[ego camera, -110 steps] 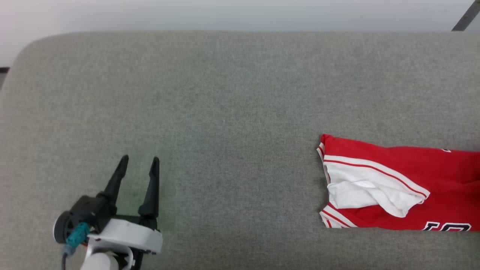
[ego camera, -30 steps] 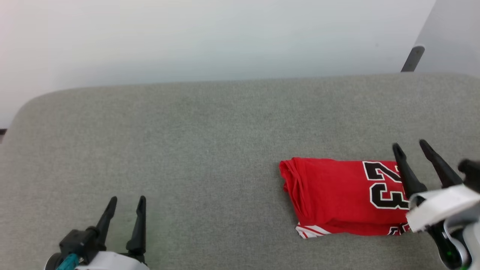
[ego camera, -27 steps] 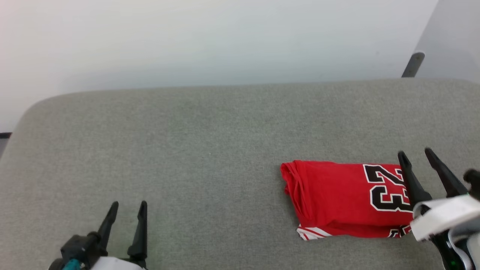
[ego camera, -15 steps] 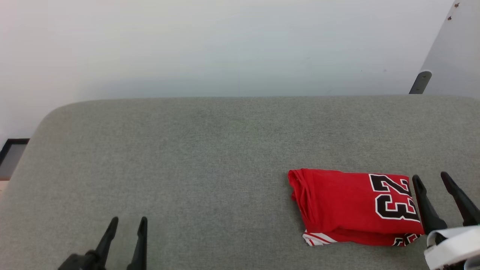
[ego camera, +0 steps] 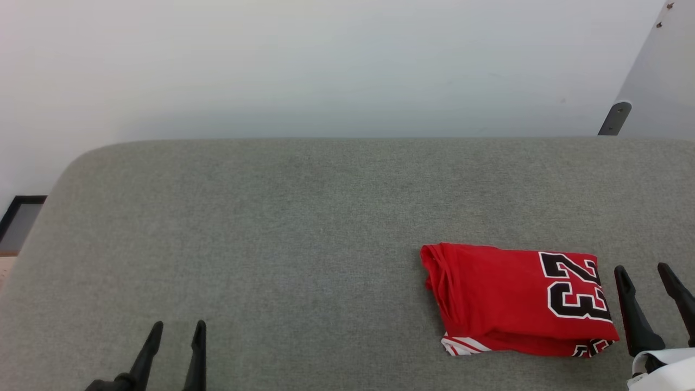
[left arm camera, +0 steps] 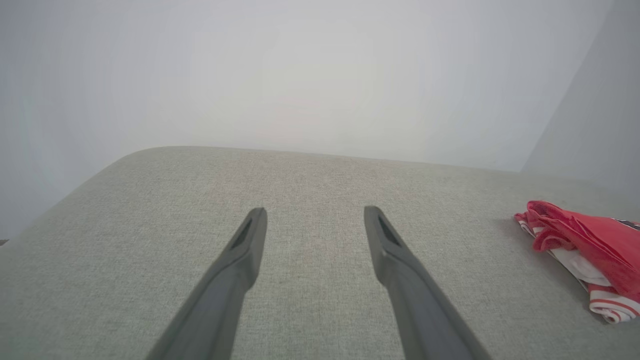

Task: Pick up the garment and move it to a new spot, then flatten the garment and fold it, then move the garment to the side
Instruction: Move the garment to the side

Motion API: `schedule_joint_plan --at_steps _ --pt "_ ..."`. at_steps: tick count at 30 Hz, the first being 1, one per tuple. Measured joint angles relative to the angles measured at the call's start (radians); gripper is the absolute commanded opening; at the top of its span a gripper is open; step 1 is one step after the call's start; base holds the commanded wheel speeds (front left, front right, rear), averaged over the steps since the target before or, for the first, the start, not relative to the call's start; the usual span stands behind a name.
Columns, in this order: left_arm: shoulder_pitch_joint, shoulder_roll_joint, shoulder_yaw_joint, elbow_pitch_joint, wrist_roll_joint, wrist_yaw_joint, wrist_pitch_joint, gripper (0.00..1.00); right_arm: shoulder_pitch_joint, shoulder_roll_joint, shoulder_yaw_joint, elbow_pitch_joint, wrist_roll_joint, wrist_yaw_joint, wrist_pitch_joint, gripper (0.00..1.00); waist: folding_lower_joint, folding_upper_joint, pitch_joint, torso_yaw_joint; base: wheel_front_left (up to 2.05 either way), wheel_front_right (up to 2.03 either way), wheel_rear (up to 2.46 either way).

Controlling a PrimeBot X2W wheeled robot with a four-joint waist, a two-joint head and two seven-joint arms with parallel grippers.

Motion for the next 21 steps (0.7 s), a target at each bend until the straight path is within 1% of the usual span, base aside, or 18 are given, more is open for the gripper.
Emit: schedule_joint_plan --at_steps 21 --pt "-0.004 0.008 0.000 -0.001 -0.003 0.000 0.000 1.00 0.003 0.029 -0.026 -0.004 -0.001 0.000 -0.023 1.00 0.0000 0.0000 0.003 -0.007 0.00 0.00 0.00"
